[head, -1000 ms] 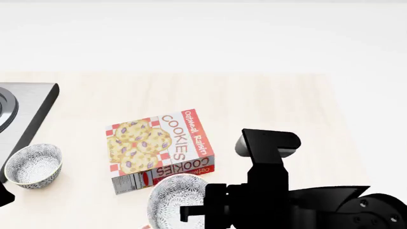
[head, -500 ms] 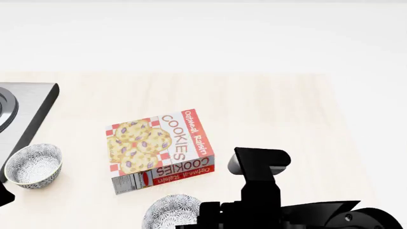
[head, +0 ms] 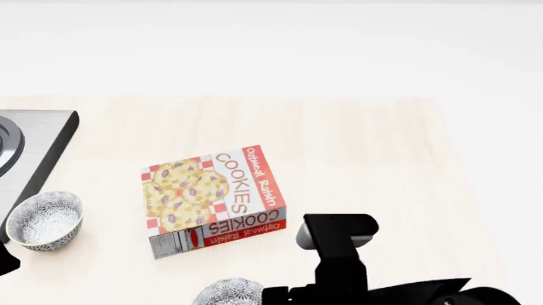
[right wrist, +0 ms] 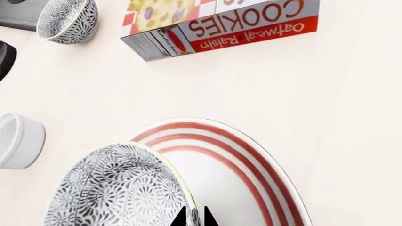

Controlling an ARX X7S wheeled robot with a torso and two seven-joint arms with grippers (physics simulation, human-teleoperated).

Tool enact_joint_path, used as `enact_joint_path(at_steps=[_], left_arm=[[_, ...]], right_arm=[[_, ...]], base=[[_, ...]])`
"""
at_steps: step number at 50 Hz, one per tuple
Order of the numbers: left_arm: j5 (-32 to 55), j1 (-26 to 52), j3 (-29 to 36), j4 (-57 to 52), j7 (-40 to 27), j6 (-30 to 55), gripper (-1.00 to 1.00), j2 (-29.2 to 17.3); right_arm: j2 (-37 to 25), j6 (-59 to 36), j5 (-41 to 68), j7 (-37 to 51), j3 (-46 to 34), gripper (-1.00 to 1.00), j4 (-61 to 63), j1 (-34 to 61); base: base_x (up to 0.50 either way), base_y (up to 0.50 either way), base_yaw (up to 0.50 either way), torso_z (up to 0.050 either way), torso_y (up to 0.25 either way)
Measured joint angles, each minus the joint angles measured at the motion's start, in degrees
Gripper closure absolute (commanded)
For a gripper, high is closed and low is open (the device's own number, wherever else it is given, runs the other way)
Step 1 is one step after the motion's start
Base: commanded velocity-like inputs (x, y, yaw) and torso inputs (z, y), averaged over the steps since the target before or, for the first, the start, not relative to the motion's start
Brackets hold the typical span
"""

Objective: Pick the akita bowl next to the plate and place it on the plate.

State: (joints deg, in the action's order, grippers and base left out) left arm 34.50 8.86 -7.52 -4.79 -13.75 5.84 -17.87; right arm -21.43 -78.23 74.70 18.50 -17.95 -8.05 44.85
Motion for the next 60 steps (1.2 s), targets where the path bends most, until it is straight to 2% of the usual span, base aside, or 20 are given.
enact_joint_path(at_steps=[60], left_arm=[[0.13,-0.28,0.91,-0.47,-0.7,-0.53,-1.0,-0.68]], right_arm=[[-0.13,6.41,-7.63,-7.05,-10.32,1.0,-3.48,0.44]], base=[[0.0,0.0,0.0,0.0,0.0]])
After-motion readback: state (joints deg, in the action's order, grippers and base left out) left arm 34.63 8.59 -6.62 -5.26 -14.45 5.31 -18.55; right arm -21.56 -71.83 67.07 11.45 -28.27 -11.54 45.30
